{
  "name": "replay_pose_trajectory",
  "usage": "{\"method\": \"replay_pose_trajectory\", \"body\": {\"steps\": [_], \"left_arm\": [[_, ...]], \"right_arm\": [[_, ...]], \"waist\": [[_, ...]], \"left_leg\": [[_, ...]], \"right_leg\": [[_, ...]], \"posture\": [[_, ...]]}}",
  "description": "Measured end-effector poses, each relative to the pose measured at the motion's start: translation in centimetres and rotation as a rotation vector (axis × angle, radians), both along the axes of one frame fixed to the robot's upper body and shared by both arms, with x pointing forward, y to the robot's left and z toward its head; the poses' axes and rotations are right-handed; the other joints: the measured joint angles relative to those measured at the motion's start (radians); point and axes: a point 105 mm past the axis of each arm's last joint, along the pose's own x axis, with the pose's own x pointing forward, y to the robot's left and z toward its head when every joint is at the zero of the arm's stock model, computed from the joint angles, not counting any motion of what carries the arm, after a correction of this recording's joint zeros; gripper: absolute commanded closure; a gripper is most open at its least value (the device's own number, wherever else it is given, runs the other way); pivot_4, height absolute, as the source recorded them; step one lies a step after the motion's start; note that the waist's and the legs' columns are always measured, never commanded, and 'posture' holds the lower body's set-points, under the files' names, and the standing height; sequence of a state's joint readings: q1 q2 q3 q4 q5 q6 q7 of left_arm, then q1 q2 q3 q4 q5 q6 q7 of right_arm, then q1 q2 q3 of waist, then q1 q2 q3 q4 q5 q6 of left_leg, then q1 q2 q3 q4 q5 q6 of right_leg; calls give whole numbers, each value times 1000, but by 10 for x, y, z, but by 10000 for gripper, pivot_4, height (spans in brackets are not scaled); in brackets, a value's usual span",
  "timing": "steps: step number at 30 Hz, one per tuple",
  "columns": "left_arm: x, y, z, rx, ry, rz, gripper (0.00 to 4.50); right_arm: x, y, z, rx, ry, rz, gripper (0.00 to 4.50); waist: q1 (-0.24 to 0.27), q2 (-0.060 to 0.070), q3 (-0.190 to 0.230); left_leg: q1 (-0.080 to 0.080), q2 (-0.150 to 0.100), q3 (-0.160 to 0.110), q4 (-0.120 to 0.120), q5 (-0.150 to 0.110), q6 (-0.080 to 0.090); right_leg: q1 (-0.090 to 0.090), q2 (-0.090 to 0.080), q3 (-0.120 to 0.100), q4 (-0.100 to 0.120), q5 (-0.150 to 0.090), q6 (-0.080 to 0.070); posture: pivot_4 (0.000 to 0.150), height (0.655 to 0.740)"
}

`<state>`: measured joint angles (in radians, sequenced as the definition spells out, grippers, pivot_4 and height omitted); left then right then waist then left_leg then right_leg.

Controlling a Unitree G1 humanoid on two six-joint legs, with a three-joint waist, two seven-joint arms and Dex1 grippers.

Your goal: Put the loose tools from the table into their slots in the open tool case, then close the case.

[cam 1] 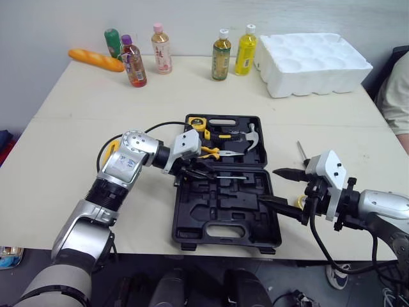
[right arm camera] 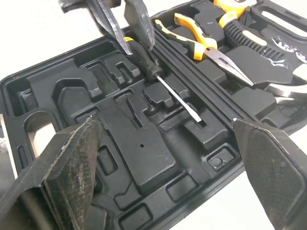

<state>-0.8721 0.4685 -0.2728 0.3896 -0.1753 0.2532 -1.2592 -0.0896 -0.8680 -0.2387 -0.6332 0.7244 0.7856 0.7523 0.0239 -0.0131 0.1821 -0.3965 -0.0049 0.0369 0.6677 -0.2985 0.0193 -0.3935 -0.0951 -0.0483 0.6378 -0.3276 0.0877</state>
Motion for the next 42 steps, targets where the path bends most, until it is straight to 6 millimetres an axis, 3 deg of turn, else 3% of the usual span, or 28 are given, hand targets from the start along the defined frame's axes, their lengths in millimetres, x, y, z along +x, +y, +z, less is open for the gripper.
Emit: {"method": "replay_pose_trajectory", "body": {"steps": [4, 11, 17, 28, 42], "left_arm": [[9, -1, -2, -68, -11, 31, 43302], [6, -4, -18, -81, 48, 27, 43302], [9, -2, -31, 4, 33, 52, 43302], [7, -4, -37, 63, -68, 18, 43302], [11, -1, -46, 154, -84, 18, 43302]], "right_arm": [[2, -1, 1, 0, -4, -2, 0], [2, -1, 2, 0, -7, -4, 0], [2, -1, 2, -1, -6, -5, 0], [6, -8, -4, -11, 8, -46, 0], [5, -10, -10, -12, 24, -70, 0]], "waist": [[0, 0, 0], [-1, 0, 0], [0, 0, 0], [1, -1, -2], [-2, 1, -8]], "left_leg": [[0, 0, 0, 0, 0, 0], [0, 0, 0, 0, 0, 0], [0, 0, 0, 0, 0, 0], [6, 0, 1, 0, 0, 1], [26, 1, 0, -4, -10, 9]], "right_leg": [[0, 0, 0, 0, 0, 0], [0, 0, 0, 1, 0, 0], [0, 1, 0, 1, 0, 0], [5, 0, 1, 1, 0, 0], [27, -1, 1, -11, 0, 0]], "posture": [[1500, 7384], [1500, 7384], [1500, 7384], [1500, 7384], [1500, 7384]]}}
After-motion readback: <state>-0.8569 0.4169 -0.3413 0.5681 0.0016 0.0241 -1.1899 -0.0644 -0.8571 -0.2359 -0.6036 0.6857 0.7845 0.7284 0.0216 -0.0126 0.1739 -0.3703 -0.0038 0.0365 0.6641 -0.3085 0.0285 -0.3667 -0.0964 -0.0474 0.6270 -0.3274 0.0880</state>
